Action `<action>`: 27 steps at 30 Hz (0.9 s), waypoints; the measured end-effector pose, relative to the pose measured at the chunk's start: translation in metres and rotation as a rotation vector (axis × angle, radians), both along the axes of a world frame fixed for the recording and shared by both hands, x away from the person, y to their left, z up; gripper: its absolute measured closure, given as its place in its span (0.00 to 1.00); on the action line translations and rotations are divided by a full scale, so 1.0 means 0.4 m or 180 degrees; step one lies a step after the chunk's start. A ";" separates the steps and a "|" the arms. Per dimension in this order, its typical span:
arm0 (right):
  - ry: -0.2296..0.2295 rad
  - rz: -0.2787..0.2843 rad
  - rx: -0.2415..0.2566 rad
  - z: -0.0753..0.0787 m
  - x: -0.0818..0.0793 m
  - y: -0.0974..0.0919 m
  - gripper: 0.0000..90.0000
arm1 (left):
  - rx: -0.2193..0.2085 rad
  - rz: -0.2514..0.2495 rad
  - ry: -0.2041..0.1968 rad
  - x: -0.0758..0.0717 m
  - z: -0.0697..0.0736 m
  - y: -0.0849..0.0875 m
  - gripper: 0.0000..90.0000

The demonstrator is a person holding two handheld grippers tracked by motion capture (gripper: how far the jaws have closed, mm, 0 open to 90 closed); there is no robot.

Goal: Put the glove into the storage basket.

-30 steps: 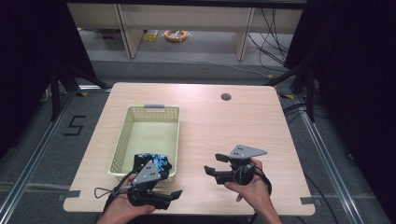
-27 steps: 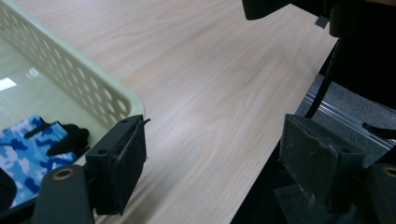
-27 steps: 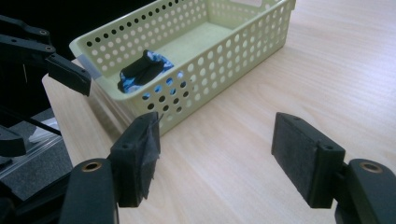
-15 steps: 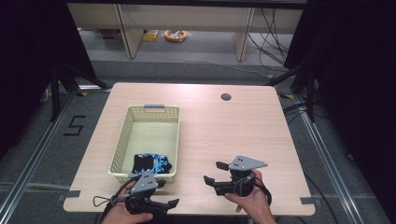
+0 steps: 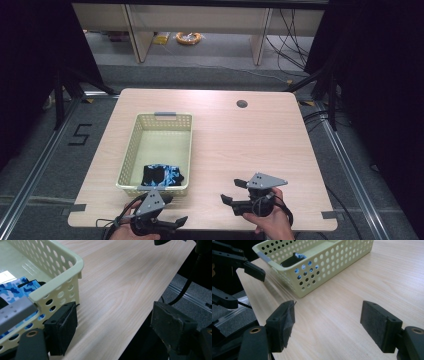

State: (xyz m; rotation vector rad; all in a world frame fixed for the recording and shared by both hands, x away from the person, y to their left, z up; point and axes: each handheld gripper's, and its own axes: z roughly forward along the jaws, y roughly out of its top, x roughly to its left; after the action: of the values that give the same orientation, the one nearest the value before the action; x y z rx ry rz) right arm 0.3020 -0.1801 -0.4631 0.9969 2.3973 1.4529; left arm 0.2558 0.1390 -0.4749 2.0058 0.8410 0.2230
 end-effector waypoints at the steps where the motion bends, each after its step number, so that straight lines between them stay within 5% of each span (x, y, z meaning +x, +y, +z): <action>1: -0.0029 0.0020 -0.0032 0.000 -0.001 0.001 0.32 | 0.0054 -0.0044 -0.0053 0.002 -0.002 0.005 0.23; 9: 0.0059 -0.0041 -0.0074 -0.005 -0.019 -0.004 0.32 | 0.0115 -0.0052 0.0008 0.004 -0.026 0.015 0.23; 11: -0.0101 -0.0011 -0.0104 -0.007 -0.016 -0.011 0.32 | 0.0115 -0.0046 0.0011 0.004 -0.029 0.016 0.23; 12: 0.0042 -0.0071 -0.0074 -0.007 -0.026 -0.011 0.32 | 0.0067 0.0003 0.0083 0.000 -0.031 0.014 0.23; 13: -0.0066 -0.0004 -0.0101 -0.009 -0.022 -0.015 0.32 | 0.0193 -0.0108 0.0059 0.005 -0.027 0.023 0.23; 15: 0.0015 -0.0025 -0.0051 -0.014 -0.029 -0.016 0.32 | 0.0080 -0.0027 0.0006 0.004 -0.035 0.018 0.23; 17: 0.0113 -0.0066 -0.0085 -0.014 -0.039 -0.020 0.32 | 0.0120 -0.0042 0.0042 0.003 -0.034 0.023 0.23; 27: 0.0099 -0.0073 -0.0086 -0.030 -0.060 -0.035 0.31 | 0.0101 -0.0045 0.0050 -0.008 -0.049 0.023 0.22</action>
State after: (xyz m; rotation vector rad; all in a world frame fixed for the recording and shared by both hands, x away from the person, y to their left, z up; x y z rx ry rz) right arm 0.2779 -0.1943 -0.4753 1.0451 2.4122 1.4036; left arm 0.2526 0.1482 -0.4944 2.0449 0.8376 0.2142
